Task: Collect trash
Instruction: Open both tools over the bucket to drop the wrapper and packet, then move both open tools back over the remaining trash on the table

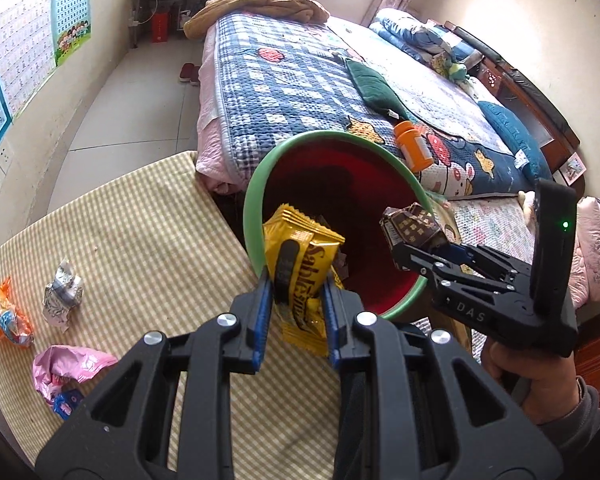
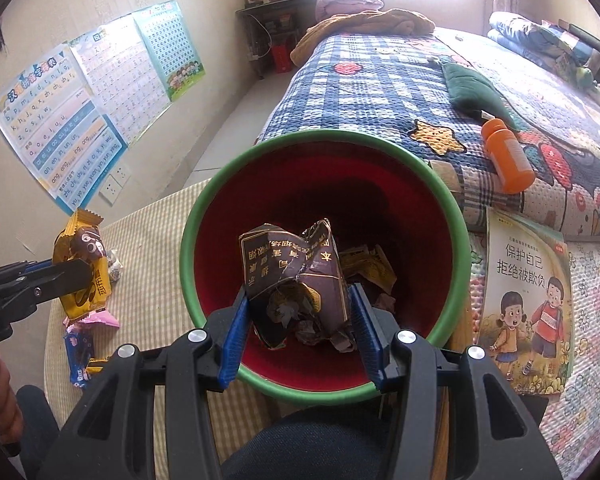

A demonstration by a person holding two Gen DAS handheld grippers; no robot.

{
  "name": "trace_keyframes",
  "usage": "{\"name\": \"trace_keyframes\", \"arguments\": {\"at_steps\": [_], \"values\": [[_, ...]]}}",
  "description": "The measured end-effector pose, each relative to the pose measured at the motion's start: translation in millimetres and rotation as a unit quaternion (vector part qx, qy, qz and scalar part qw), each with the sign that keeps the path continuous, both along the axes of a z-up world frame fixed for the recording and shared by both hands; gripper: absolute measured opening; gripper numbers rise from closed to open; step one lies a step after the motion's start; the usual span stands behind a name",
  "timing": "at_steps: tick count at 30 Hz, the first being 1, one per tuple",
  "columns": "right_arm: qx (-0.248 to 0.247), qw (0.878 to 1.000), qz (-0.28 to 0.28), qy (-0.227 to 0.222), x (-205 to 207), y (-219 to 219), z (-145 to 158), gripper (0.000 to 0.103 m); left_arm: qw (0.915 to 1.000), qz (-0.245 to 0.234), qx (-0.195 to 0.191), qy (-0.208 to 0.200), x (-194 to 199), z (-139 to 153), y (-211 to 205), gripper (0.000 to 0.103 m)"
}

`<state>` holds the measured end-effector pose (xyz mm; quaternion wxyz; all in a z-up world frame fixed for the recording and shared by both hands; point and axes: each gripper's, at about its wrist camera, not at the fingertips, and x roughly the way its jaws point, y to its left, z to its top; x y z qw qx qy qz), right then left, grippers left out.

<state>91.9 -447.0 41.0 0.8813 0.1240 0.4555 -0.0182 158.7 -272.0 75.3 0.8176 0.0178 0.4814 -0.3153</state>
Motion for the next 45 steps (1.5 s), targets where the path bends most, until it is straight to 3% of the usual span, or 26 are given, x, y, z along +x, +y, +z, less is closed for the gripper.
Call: {"name": "trace_keyframes", "arguments": {"at_steps": [17,19,20,21,30,45], "values": [[0.011,1.0,-0.021,0.013,10,-30,-21,0.048,0.9997,-0.023,0.003,0.006,32,-6,-53,0.024],[0.012,1.0,-0.024,0.013,10,-31,-21,0.057,0.9998,-0.021,-0.001,0.008,36,-5,-55,0.04],[0.01,1.0,-0.027,0.011,10,-32,-21,0.065,0.9998,-0.016,-0.006,0.007,37,-4,-54,0.059],[0.007,1.0,-0.027,0.009,10,-32,-20,0.068,0.9999,-0.01,-0.011,0.004,38,-3,-52,0.071],[-0.006,1.0,-0.026,0.014,6,-24,-20,0.083,0.9996,0.024,-0.011,-0.01,34,4,-27,0.096],[-0.03,0.999,0.024,0.0,-1,39,12,0.089,0.995,0.098,-0.015,-0.015,4,16,61,0.097]]}}
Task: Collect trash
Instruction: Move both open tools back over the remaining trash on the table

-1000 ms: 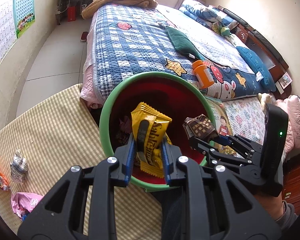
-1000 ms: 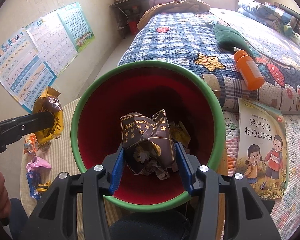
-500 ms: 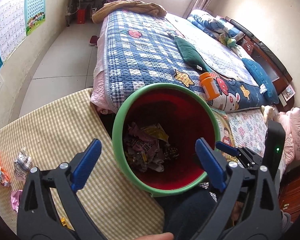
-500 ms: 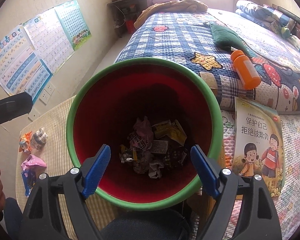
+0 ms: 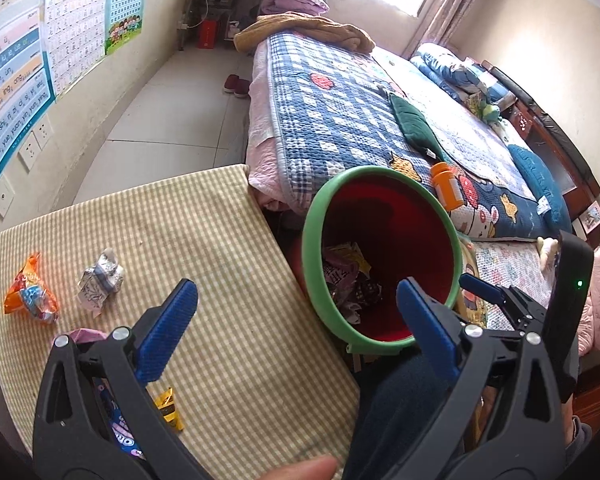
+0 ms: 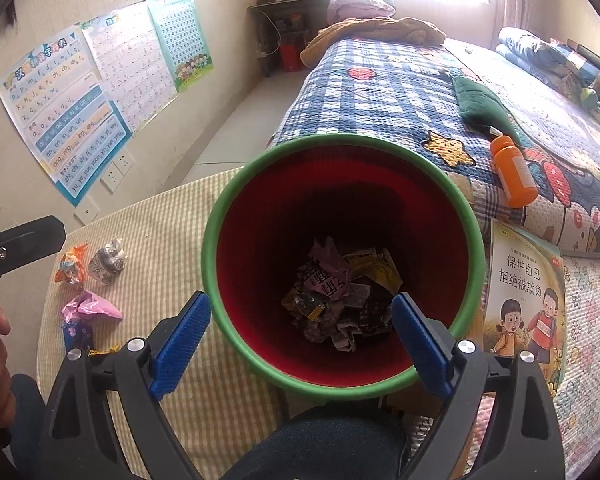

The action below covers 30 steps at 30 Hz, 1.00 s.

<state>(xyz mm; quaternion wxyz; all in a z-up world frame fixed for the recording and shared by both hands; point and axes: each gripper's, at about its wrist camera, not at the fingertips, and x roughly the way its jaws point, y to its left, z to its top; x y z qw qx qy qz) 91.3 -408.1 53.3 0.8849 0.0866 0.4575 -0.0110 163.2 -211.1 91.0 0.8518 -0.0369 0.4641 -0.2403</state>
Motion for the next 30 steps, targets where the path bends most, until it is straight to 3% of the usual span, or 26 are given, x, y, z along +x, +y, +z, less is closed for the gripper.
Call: {"name": "trace_keyframes", "arguments": {"at_steps": [9,18,30], "values": [[-0.001,0.998,0.062,0.006,1,67,-2,0.089,0.9974,0.071,0.005,0.013,-24,-10,83,0.097],[-0.007,0.993,0.118,0.015,5,130,-10,0.089,0.989,0.141,0.016,0.041,-46,-36,161,0.097],[-0.012,0.984,0.172,0.047,2,195,-33,0.089,0.9823,0.17,0.009,0.077,-61,-66,206,0.097]]}}
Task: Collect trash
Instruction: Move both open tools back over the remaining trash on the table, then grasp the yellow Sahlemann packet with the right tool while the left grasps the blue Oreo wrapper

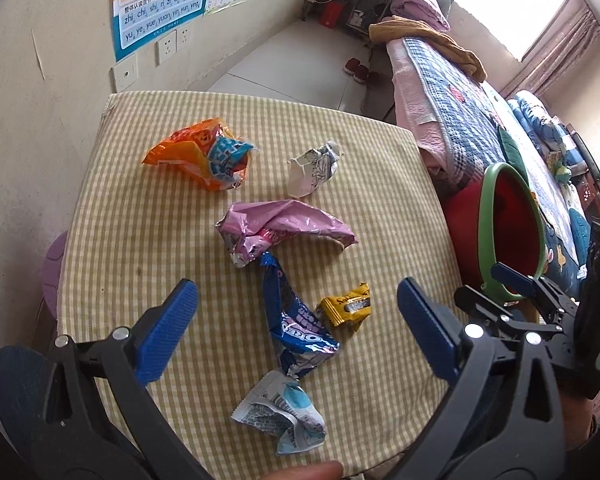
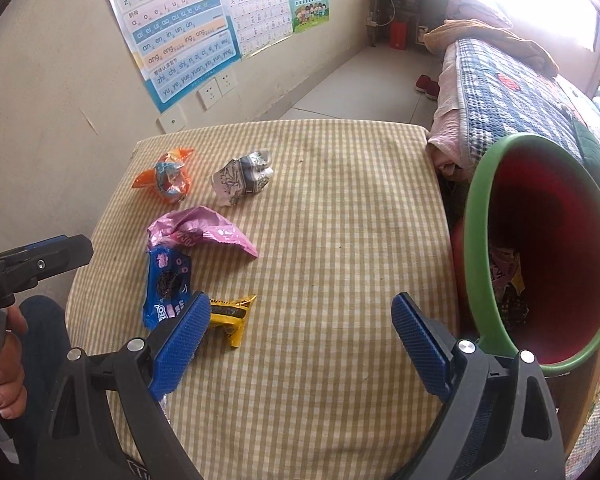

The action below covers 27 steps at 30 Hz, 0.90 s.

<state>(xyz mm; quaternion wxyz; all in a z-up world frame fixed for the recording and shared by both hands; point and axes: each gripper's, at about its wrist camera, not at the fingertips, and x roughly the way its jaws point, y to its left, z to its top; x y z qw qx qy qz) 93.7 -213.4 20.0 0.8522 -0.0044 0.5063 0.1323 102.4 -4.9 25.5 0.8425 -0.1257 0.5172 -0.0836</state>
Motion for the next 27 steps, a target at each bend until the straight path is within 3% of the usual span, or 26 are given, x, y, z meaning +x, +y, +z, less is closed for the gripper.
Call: {"name": "trace_keyframes", "arguments": {"at_steps": [11,27], "values": [[-0.023,0.998,0.051,0.035,-5,36,-34,0.089,0.9991,0.013,-0.009,0.039,-5,-32,19,0.097],[-0.073,0.989,0.116,0.065,4,74,-81,0.087,0.9971,-0.001,-0.012,0.075,10,-65,11,0.097]]}}
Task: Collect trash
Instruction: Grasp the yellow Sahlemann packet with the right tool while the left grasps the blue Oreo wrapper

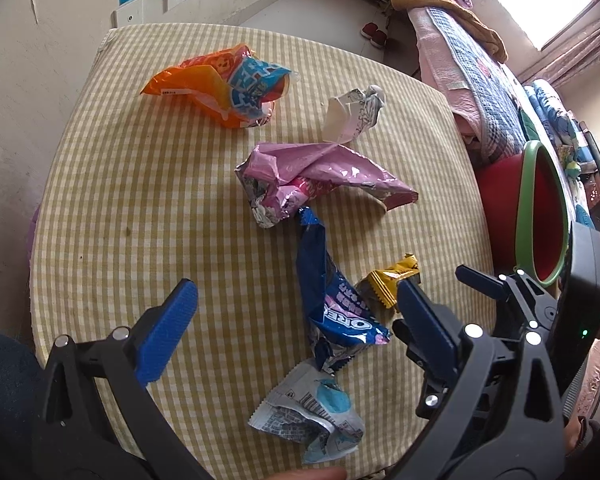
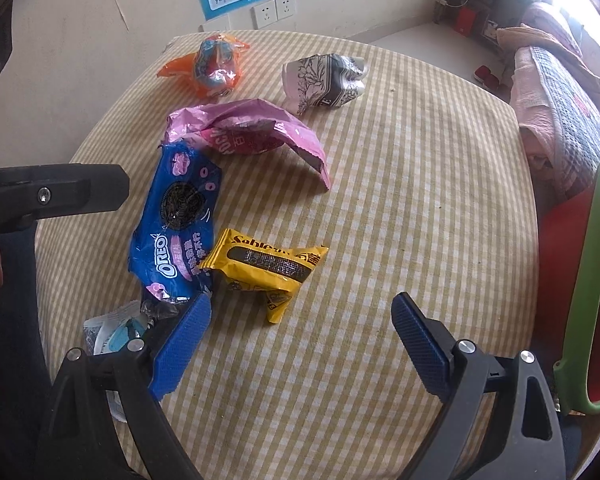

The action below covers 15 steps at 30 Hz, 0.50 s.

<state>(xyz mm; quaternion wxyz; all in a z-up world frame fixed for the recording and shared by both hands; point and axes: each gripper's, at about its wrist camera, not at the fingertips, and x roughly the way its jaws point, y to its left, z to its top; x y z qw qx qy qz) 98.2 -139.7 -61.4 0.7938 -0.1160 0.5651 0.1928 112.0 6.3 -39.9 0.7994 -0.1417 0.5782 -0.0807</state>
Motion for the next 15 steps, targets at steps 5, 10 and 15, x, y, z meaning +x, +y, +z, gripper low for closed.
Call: {"name": "trace_keyframes", "arguments": {"at_steps": [5,10,15], "values": [[-0.011,1.0,0.022,0.001,3,12,-11,0.085,0.9999,-0.006,-0.002,0.015,7,-14,-2,0.097],[-0.013,0.999,0.03,0.007,10,22,-21,0.079,0.9996,-0.006,-0.01,0.026,14,-23,-1,0.092],[-0.009,0.999,0.028,0.012,15,27,-29,0.066,0.999,-0.005,-0.023,0.038,20,-31,4,0.067]]}}
